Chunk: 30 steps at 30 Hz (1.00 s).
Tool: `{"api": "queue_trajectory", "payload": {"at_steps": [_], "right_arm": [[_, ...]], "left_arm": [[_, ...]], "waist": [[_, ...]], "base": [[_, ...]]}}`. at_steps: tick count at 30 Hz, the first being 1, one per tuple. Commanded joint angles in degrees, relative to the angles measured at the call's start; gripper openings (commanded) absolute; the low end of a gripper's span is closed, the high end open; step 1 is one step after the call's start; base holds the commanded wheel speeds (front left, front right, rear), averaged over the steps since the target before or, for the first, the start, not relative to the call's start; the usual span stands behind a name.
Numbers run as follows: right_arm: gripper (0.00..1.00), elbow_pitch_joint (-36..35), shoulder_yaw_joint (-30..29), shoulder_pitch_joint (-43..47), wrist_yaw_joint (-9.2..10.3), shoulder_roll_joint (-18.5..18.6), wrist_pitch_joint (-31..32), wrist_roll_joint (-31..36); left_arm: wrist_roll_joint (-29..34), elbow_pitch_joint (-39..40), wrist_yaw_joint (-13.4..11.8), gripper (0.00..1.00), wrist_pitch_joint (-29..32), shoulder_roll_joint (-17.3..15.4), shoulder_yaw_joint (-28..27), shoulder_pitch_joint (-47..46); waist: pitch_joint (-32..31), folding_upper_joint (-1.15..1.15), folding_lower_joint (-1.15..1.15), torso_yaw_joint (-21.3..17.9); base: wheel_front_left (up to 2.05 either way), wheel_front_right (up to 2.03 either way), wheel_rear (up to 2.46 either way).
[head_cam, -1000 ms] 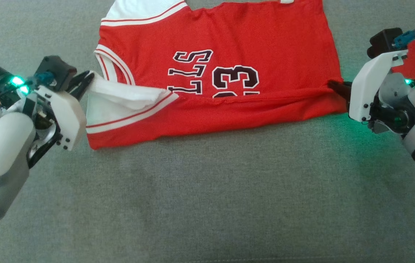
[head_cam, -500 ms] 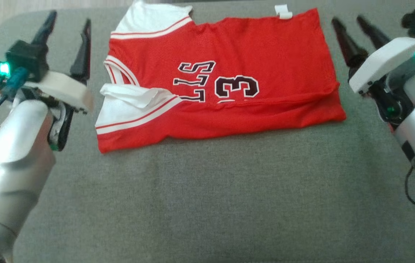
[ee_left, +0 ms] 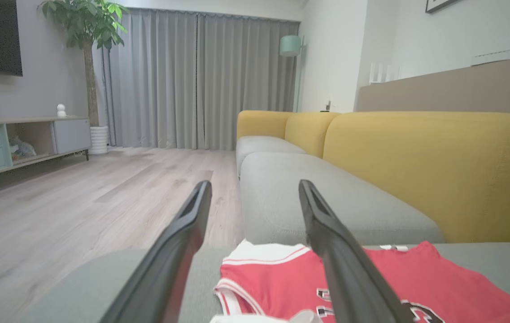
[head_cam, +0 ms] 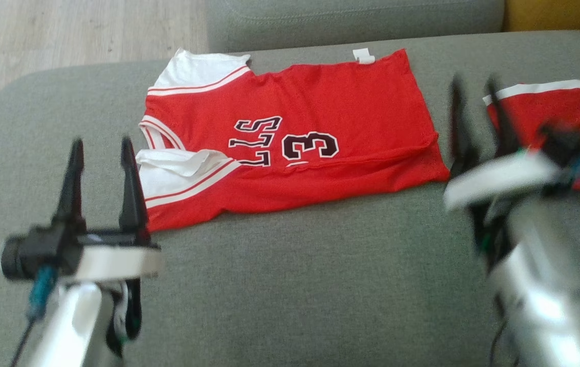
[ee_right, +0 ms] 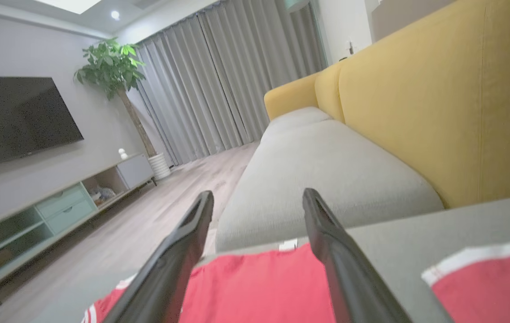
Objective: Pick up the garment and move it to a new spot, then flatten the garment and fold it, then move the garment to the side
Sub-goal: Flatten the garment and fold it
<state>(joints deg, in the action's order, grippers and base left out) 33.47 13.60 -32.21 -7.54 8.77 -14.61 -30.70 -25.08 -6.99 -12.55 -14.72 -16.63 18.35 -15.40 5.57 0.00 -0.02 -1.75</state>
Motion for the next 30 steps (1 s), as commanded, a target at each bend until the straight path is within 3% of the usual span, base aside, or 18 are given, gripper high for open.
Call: {"api": "queue_trajectory", "payload": {"at_steps": [1, 7, 12, 17, 24, 30], "right_arm": [[1.0, -2.59, 0.24, 2.77, 0.05, -2.25, -0.38, 2.47], [1.0, -8.83, -4.87, 14.24, 0.05, -5.72, -0.38, 10.36], [1.0, -11.81, -3.23, 17.0, 0.05, -5.87, -0.39, 8.9], [1.0, -13.05, -2.97, 15.68, 0.05, -5.88, -0.39, 9.36], [1.0, -13.89, -2.21, 15.13, 0.05, -5.89, -0.39, 9.14], [1.0, -14.26, -1.49, 14.51, 0.05, -5.89, -0.39, 8.48]], "left_arm": [[1.09, 2.25, -0.05, 1.0, -0.27, -0.59, -3.55, -1.01], [5.19, 2.22, 2.36, 1.0, -0.28, 4.97, -7.24, 8.06], [8.67, 0.08, 5.78, 1.0, -0.28, 7.66, -10.17, 8.32], [11.49, -4.19, 8.44, 1.0, -0.28, 8.32, -11.72, 4.22], [11.91, -18.33, 9.09, 1.0, 1.99, 7.19, -11.37, -2.07], [12.94, -28.94, 6.7, 1.0, 7.33, 5.65, -11.39, -7.06]], "waist": [[-0.4, 0.0, 0.02, -0.2], [-0.15, 0.0, 0.02, -0.37], [1.47, 0.0, 0.02, -0.57], [4.05, 0.0, 0.02, -1.2], [6.97, 0.0, 0.02, -2.1], [9.15, 0.0, 0.02, -2.99]], "base": [[0.0, 0.0, 0.0], [0.0, 0.0, 0.0], [0.0, 0.0, 0.0], [0.0, 0.0, 0.0], [0.0, 0.0, 0.0], [0.0, 0.0, 0.0]]}}
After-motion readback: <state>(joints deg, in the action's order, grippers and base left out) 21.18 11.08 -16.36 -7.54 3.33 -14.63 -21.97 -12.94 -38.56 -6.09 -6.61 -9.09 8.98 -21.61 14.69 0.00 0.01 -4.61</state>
